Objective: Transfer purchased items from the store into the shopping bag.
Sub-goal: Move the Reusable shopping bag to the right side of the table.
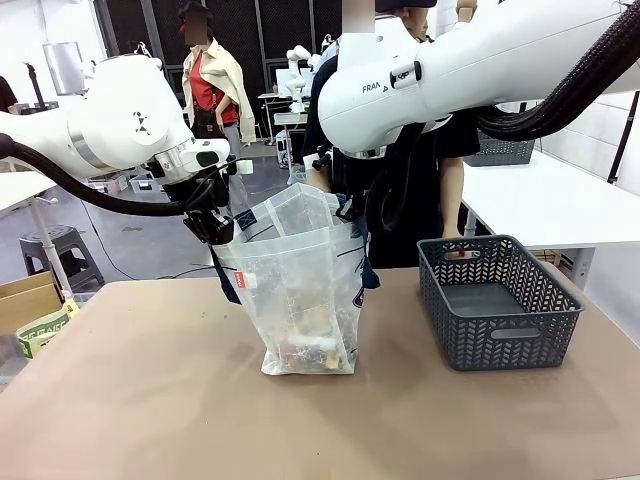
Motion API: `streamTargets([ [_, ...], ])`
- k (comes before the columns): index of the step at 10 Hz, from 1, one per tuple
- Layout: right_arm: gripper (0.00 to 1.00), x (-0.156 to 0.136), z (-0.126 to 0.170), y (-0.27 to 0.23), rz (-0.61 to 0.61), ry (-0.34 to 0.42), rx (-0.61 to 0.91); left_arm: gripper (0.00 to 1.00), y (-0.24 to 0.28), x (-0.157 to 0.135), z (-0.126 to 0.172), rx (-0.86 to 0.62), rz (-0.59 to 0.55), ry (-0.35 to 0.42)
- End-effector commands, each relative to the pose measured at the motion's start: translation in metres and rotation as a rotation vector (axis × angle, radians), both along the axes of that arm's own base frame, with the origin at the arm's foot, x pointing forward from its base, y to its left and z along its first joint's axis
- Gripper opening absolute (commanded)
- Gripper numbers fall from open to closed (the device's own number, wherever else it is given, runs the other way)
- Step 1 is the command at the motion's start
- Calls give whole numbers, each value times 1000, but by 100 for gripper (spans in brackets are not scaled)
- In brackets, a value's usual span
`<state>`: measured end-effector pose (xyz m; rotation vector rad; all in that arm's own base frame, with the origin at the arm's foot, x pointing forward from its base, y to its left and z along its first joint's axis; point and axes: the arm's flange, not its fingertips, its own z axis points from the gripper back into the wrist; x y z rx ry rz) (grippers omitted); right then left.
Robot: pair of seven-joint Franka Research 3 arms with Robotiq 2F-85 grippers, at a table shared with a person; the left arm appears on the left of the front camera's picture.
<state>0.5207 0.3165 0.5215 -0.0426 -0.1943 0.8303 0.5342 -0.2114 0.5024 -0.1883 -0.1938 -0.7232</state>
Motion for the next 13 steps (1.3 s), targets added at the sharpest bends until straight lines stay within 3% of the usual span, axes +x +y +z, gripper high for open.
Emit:
streamTargets([
  [1, 0, 1, 1, -1, -2, -3, 1, 0, 2, 0, 1, -2, 6, -1],
  [13, 0, 1, 1, -1, -2, -3, 1, 0, 2, 0, 1, -2, 6, -1],
])
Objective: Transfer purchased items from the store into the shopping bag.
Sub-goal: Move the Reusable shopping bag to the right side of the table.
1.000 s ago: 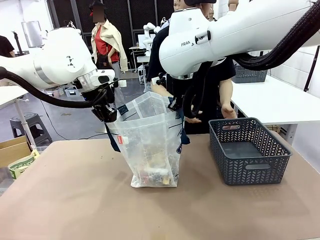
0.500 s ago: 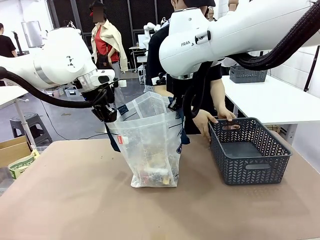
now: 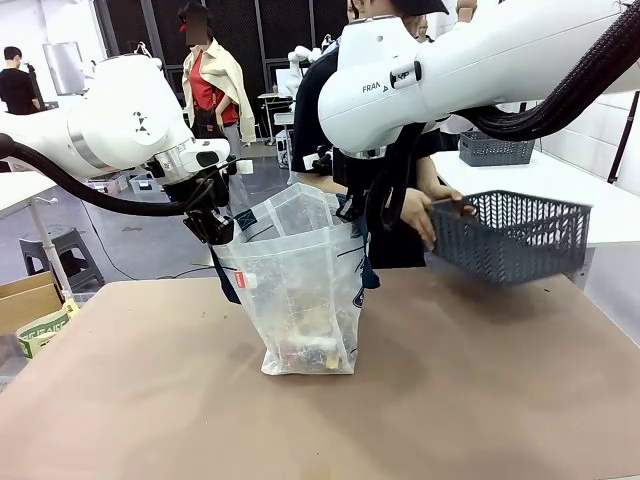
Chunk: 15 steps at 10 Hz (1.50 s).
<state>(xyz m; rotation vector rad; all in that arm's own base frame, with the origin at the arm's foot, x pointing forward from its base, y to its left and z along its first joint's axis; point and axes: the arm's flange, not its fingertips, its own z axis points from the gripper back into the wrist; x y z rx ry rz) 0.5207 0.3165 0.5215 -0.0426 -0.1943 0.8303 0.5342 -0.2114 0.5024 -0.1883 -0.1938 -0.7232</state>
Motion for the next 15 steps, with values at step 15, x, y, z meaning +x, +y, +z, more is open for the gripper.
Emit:
streamTargets([
  [15, 0, -9, 14, 12, -639, -3, -12, 0, -40, -5, 21, 22, 297, 0],
])
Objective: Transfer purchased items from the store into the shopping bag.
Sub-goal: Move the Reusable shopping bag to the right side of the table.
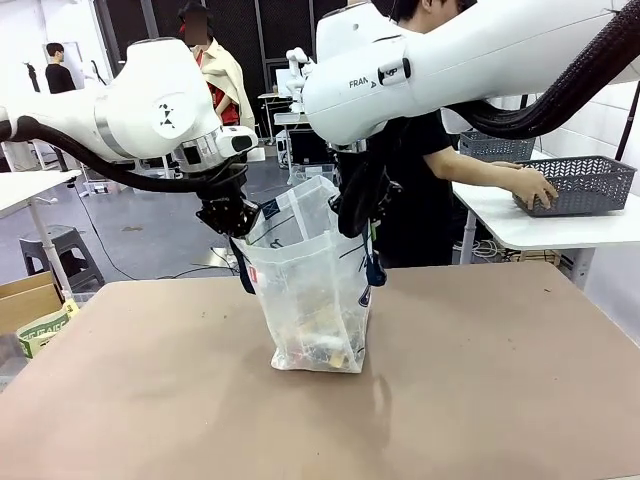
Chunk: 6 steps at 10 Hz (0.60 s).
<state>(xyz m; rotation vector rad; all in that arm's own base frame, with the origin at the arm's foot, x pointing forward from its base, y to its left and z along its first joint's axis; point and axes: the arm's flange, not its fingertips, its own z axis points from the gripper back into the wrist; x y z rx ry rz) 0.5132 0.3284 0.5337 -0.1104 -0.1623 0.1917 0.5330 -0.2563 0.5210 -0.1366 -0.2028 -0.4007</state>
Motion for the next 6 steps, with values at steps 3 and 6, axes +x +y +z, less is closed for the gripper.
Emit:
streamTargets([
  [3, 0, 9, -7, 14, -134, 11, 44, 0, -15, 4, 5, -33, 68, 14],
  [6, 0, 16, -12, 17, -263, -10, 74, 0, -29, 11, -1, -21, 179, 48],
])
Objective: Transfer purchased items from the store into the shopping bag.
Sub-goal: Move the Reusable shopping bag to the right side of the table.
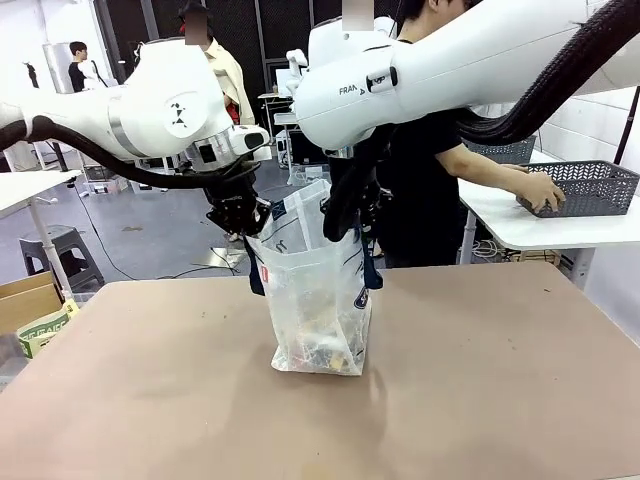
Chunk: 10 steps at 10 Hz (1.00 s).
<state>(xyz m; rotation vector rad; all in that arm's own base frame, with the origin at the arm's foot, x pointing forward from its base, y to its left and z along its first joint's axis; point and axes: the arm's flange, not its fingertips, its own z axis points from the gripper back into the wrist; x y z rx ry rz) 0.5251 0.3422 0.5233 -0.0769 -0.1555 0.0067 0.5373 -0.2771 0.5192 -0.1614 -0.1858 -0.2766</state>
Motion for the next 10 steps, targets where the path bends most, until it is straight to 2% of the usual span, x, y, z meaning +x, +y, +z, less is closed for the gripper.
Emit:
streamTargets([
  [1, 0, 8, -4, 1, -137, 5, 23, 0, -10, 7, -1, 0, 70, 21],
  [2, 0, 0, 0, 0, 0, 0, 0, 0, 0, 0, 0, 0, 0, 0],
  [4, 0, 0, 0, 0, 0, 0, 0, 0, 0, 0, 0, 0, 0, 0],
  [5, 0, 3, -1, 2, -44, -3, 8, 0, -4, 3, -1, -8, 28, 7],
  [10, 0, 12, -3, 7, -109, -23, 79, 0, -25, -12, 9, -108, -49, -15],
])
